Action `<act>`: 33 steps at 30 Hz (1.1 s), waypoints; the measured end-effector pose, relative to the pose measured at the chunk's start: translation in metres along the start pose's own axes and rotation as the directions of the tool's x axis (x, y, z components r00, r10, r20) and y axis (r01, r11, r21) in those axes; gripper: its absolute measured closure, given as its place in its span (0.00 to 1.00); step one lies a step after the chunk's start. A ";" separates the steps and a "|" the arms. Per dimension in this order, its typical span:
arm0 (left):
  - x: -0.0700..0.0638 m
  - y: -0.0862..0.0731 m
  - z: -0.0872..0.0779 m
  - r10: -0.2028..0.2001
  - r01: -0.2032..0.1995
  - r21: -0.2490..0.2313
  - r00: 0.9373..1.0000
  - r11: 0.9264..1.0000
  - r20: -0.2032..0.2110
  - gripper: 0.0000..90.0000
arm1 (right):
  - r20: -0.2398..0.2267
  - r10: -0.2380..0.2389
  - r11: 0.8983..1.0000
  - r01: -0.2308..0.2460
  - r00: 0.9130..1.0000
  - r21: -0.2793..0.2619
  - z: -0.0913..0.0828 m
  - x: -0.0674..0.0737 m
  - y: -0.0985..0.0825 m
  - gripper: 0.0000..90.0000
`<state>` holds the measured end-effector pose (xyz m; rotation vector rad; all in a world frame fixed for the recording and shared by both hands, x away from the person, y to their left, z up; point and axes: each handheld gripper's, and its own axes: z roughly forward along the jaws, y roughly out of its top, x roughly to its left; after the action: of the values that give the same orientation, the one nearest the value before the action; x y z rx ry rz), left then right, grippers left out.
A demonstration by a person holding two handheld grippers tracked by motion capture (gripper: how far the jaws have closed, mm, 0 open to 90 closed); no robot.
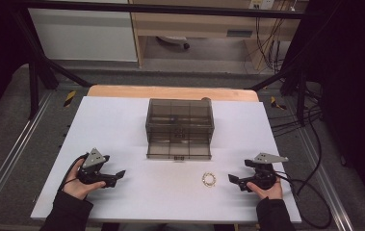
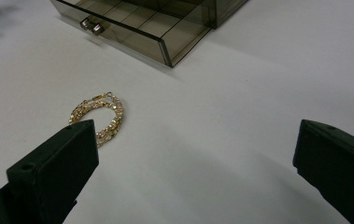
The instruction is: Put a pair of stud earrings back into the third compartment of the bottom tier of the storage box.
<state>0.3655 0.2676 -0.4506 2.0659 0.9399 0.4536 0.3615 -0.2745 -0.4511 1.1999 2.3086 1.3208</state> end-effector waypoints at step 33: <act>0.004 -0.006 -0.002 -0.041 0.041 0.000 0.999 0.999 0.024 0.14 | -0.026 -0.063 0.992 0.066 0.998 0.105 0.037 0.044 0.021 0.28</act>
<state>0.3642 0.2746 -0.4541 2.0438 0.9656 0.4061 0.3653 -0.2139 -0.4466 1.1360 2.4397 1.2104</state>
